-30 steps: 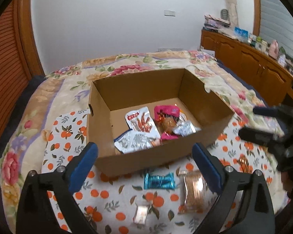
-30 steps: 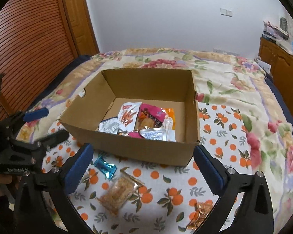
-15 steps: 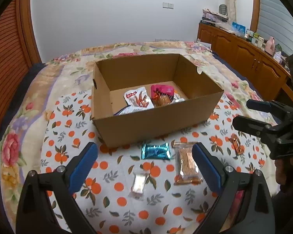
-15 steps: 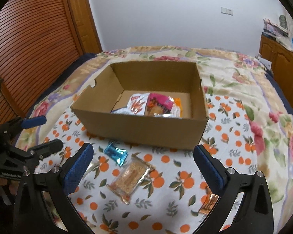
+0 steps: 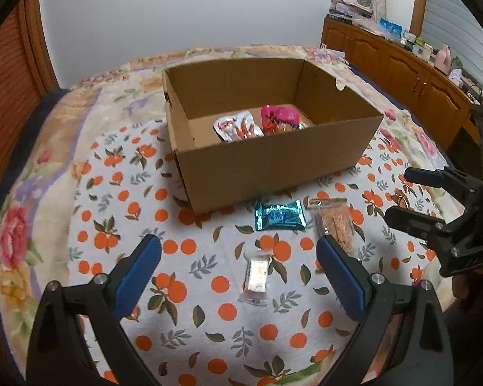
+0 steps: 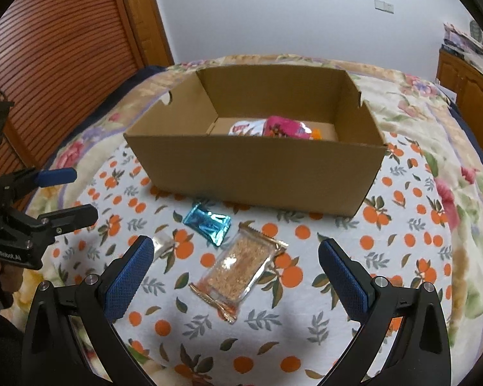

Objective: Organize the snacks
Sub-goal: 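Grasp the small white bar packet with the left tool while the right tool grasps the clear sesame bar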

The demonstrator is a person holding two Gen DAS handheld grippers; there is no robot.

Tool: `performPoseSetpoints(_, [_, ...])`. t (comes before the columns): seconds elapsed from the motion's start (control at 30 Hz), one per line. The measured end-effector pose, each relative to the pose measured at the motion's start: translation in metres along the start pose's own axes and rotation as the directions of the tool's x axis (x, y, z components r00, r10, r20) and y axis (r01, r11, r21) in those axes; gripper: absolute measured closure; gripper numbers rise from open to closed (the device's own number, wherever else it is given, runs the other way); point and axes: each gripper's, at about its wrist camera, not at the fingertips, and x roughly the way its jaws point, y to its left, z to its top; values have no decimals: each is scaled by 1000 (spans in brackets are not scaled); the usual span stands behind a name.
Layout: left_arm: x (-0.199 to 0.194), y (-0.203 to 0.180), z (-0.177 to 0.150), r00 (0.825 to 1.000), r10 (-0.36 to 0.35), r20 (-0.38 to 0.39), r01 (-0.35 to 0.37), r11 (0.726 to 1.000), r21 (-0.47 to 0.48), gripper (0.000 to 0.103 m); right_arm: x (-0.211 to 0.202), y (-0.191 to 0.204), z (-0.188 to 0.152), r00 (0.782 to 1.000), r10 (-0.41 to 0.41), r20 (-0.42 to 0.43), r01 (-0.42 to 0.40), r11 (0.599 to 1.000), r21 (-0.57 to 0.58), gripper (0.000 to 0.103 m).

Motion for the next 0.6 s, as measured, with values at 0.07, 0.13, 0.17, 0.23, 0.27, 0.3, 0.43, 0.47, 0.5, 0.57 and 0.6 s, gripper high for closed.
performPoseSetpoints(0.07, [6,2,-2,1000,-15,-12,15,1000,-3,5,4,0,-3,1000,4,-2,-4,1000,2,0])
performPoseSetpoints(0.13, [14,1,-3,999,-23,-29,24,1000,8,5,9,-2,-7,1000,3,-10,-3,1000,9,0])
performPoseSetpoints(0.17, [17,0,-5,999,-25,-35,26,1000,17,5,11,-3,-8,1000,4,-14,-4,1000,12,0])
performPoseSetpoints(0.23, [24,-3,-8,998,-32,-52,34,999,37,6,16,-4,-10,1000,9,-26,-8,1000,19,0])
performPoseSetpoints(0.27, [27,-4,-9,998,-36,-58,39,998,45,6,19,-5,-11,999,11,-31,-10,1000,22,0])
performPoseSetpoints(0.3, [30,-6,-11,997,-40,-67,44,998,51,6,21,-5,-12,999,10,-34,-10,1000,25,0])
performPoseSetpoints(0.43, [46,-11,-17,993,-28,-115,36,997,70,7,32,-5,-16,999,13,-51,-11,1000,26,0])
performPoseSetpoints(0.47, [50,-12,-18,992,-21,-125,29,997,70,7,35,-5,-18,998,14,-57,-12,1000,26,0])
performPoseSetpoints(0.5, [54,-11,-19,991,-15,-136,24,998,66,7,38,-4,-19,998,15,-63,-14,1000,24,1])
performPoseSetpoints(0.57, [60,-9,-21,989,-12,-150,20,998,52,9,44,-3,-22,997,17,-75,-15,1000,20,2])
performPoseSetpoints(0.6, [63,-8,-21,987,-13,-157,21,999,45,11,47,-3,-23,997,18,-81,-16,1000,18,2])
